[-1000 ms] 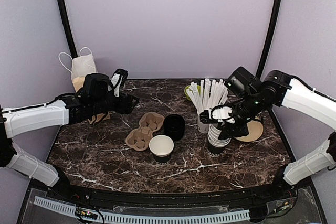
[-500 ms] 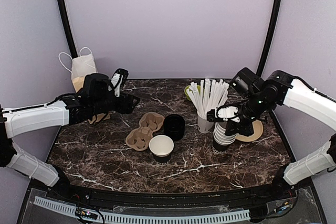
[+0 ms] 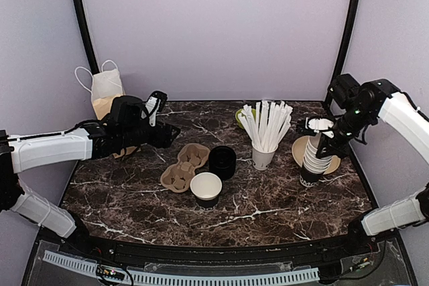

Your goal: Pack the takeout coffee

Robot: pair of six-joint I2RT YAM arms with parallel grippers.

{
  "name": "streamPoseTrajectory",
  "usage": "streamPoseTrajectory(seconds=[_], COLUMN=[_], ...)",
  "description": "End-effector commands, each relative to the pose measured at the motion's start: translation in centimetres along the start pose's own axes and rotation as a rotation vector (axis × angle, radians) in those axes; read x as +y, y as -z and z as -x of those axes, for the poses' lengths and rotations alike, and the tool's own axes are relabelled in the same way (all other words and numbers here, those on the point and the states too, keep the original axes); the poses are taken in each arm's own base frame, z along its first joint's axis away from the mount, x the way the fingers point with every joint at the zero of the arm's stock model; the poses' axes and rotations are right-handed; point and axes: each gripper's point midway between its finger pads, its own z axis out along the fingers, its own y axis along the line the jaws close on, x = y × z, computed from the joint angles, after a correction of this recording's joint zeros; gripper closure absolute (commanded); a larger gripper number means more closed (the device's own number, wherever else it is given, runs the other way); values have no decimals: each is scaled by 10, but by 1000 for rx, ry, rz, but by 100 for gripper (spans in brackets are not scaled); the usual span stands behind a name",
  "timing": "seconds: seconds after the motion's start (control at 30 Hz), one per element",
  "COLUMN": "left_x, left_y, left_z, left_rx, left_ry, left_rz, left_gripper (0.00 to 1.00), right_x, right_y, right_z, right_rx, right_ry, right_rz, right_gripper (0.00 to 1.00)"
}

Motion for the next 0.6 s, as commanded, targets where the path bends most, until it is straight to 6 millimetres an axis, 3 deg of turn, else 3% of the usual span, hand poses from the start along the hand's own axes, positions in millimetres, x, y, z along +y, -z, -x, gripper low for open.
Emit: streamPoseTrajectory(seconds=[0.0, 0.17, 0.43, 0.57], left_x=[0, -1, 2, 5], left_y=[-1, -7, -8, -7], left_z=[11, 8, 3, 0], left_rx=[-35, -36, -34, -33], left_ry=[-8, -6, -22, -21], left_rz=[-9, -21, -23, -21], left_gripper=[27, 27, 27, 27], right_x=[-14, -27, -17, -24], right_y=[36, 42, 19, 19], right_z=[-13, -38, -77, -96], right_rx=[-32, 3, 106, 141], right_ry=[-15, -89, -177, -194], right_rz=[-79, -104, -75, -148], right_gripper=[100, 100, 100, 100])
